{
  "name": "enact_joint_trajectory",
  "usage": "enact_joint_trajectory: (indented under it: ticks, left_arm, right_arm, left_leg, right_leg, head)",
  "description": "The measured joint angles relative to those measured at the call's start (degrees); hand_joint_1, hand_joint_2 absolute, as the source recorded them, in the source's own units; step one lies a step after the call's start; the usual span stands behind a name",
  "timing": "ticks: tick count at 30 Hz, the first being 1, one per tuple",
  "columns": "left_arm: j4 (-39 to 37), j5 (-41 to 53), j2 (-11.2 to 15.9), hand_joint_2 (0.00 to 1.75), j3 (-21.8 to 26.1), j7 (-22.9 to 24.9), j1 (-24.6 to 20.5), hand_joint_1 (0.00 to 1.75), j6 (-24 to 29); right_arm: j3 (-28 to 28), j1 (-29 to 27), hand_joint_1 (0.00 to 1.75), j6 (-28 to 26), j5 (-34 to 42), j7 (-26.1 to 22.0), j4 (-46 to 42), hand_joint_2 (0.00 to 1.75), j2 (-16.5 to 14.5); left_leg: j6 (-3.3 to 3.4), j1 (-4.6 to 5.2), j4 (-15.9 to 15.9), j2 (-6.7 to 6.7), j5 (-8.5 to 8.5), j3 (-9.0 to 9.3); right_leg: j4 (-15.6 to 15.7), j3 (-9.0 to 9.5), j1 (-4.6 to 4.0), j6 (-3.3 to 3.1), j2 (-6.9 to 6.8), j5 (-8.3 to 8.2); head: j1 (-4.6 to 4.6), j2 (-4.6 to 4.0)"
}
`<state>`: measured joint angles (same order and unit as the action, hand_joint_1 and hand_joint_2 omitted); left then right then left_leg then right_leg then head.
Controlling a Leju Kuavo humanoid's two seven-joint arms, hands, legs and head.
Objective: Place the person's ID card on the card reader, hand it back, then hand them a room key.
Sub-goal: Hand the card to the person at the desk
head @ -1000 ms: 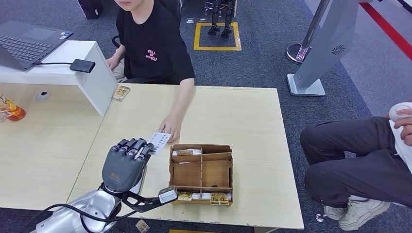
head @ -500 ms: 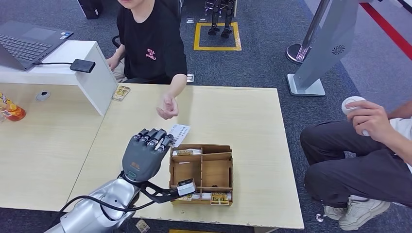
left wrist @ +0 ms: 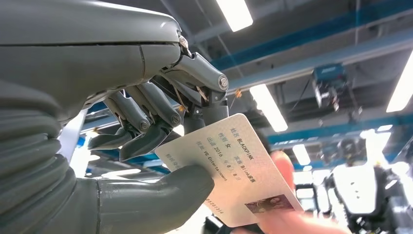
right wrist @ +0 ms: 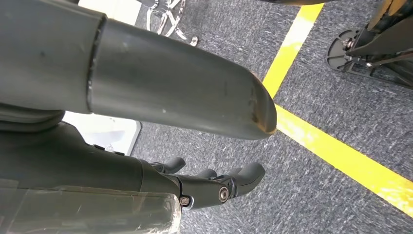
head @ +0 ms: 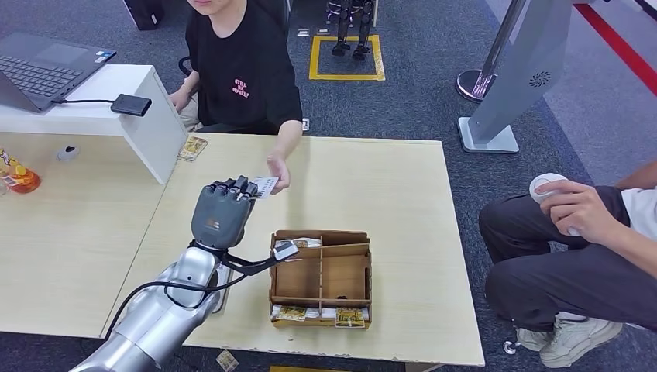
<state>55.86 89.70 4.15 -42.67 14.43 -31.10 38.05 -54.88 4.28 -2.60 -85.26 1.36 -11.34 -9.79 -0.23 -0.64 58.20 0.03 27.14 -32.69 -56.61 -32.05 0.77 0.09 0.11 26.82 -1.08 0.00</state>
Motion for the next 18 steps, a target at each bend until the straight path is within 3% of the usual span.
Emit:
enact_joint_trajectory:
  ticks: [11, 15, 18]
  left_arm:
    - [-5.08, 0.03, -0.44, 1.75, 2.36, 0.88, -0.52, 1.75, 0.02]
    - [-5.72, 0.03, -0.24, 1.75, 2.68, 1.39, -0.44, 0.03, 0.02]
    - [-5.78, -0.05, -0.20, 1.75, 2.72, 2.84, -0.23, 0.00, 0.02]
  right_arm:
    - [0.44, 0.06, 0.00, 0.02, 0.02, -0.11, 0.00, 0.00, 0.09]
    - [0.44, 0.05, 0.00, 0.00, 0.25, 0.08, 0.00, 0.00, 0.09]
    - [0.44, 0.05, 0.00, -0.01, 0.45, 0.21, 0.00, 0.00, 0.09]
  left_leg:
    - [0.00, 0.00, 0.00, -0.01, 0.00, -0.02]
    - [0.00, 0.00, 0.00, -0.01, 0.00, -0.02]
    - [0.00, 0.00, 0.00, -0.01, 0.00, -0.03]
  right_leg:
    - [0.00, 0.00, 0.00, 0.00, -0.01, 0.00]
    - [0.00, 0.00, 0.00, 0.00, -0.01, 0.00]
    - [0.00, 0.00, 0.00, 0.00, -0.01, 0.00]
  head:
    - [0.01, 0.00]
    - [0.01, 0.00]
    - [0.01, 0.00]
